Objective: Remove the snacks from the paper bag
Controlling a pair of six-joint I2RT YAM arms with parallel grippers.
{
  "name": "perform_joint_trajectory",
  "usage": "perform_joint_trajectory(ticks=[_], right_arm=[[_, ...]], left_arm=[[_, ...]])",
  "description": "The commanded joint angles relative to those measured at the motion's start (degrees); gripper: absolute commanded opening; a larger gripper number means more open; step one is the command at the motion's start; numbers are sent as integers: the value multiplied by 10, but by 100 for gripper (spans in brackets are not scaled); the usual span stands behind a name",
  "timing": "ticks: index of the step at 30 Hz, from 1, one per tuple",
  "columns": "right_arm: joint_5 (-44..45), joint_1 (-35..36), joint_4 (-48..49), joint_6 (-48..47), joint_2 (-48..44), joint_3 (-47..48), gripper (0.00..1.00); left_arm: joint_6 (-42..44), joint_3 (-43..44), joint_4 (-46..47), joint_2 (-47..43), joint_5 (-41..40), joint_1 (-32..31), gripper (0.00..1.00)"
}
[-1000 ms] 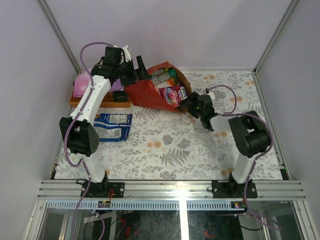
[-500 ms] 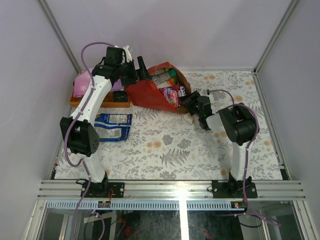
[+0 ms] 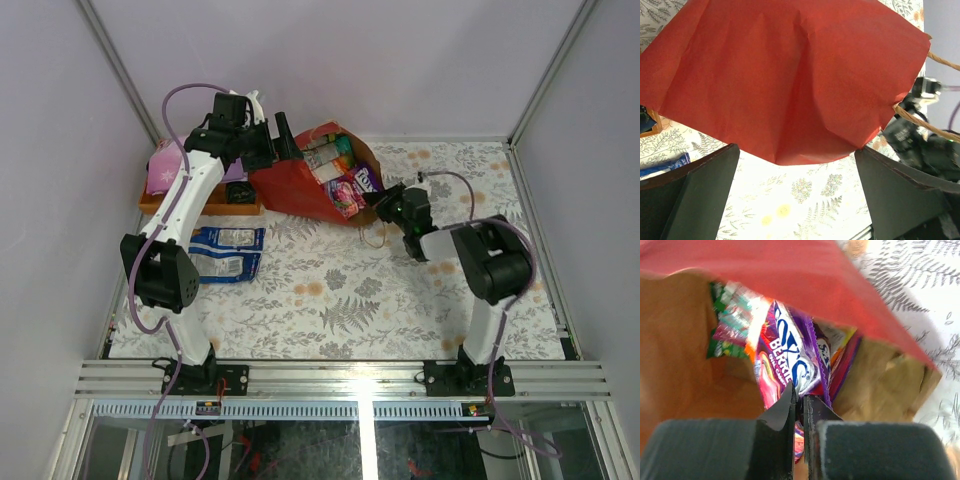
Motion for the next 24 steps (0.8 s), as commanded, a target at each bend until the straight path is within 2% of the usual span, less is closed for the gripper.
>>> perform_joint_trajectory(ticks=[1,4,7,9,12,16,20,24], right_arm=[[-57,1,-61,-54,-168,-55,0],[-81,1,-192,-88,-289,-82,0],[-63,-14,-332,-145,-409,-102,0],[-61,-60,-394,-154,-476,-114,0],[-100,-159,-419,-141,-522,-126,0],[-127,-248,-360,-95,-451,-106,0],[-123,-278,-287,-49,-330,-42,0],[-105,-292,-293,-51,-214,58,0]], left_arm=[[12,17,7,4,-14,-2,100],[22,18,7,0,-35,-14,100],[29,19,7,-5,-50,-24,100],[29,18,9,-10,-55,-27,100],[33,12,27,-24,-48,-33,100],[59,19,51,-37,-67,-65,100],[109,29,75,-43,-160,-118,100],[165,37,117,-46,-208,-155,100]])
